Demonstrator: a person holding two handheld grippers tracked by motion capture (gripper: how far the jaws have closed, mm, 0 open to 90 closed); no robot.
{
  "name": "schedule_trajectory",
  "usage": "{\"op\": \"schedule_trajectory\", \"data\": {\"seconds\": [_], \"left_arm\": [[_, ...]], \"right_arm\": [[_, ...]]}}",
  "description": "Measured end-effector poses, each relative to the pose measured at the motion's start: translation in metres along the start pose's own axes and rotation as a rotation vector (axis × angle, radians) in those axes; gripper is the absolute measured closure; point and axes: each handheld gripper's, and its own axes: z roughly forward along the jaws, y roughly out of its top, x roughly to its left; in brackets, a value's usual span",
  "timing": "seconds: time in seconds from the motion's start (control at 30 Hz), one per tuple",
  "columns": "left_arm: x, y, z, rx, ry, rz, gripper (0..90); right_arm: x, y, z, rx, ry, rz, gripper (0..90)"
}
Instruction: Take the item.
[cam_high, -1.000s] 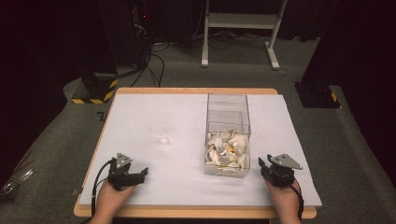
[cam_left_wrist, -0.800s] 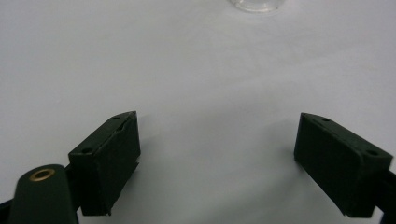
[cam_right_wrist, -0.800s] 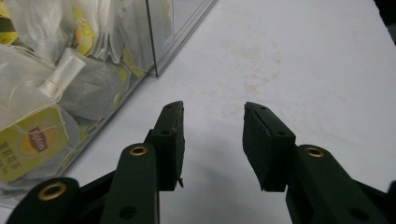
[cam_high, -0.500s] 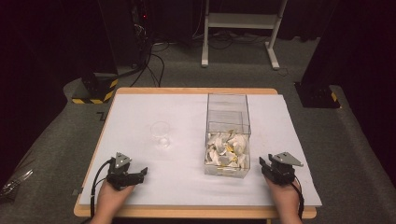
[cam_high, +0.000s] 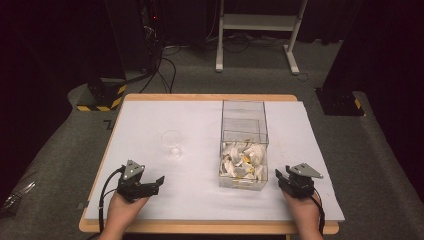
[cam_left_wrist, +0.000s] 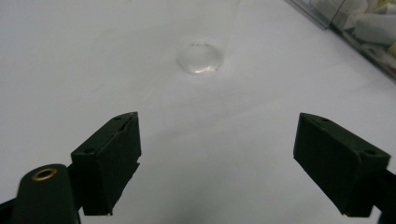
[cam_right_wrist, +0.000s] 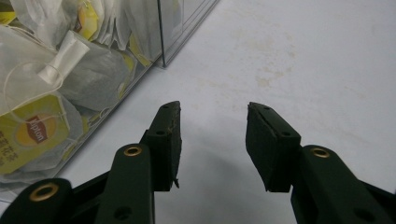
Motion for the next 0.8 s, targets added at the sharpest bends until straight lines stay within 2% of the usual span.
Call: {"op": "schedule_trajectory", "data": {"seconds": [0.1,0.3,0.37,0.47,0.57,0.63,0.8], "left_arm": [[-0.002,0.005,0.0,-0.002,-0.018,-0.006,15.5],[-0.003,0.013,0.001,0.005,-0.042,0.007,16.1],[-0.005,0.016,0.0,-0.009,-0.052,0.015,16.3],[-0.012,0.019,0.001,-0.04,-0.07,0.016,16.3],[-0.015,0.022,0.002,-0.043,-0.083,0.021,16.3],[-0.02,0.026,0.005,-0.043,-0.103,0.031,16.3],[-0.026,0.032,0.006,-0.05,-0.115,0.038,16.3]], "right_arm": [[0.0,0.0,0.0,0.003,-0.003,0.001,55.3],[0.001,-0.002,-0.002,0.009,0.001,0.006,55.1],[0.002,-0.001,0.001,0.019,0.001,-0.002,54.9],[0.002,-0.001,0.001,0.021,0.011,-0.007,54.4],[0.001,-0.002,0.002,0.027,0.021,0.004,54.1],[0.001,-0.002,0.003,0.032,0.021,-0.007,54.0],[0.001,-0.002,0.003,0.036,0.029,-0.004,53.7]]}}
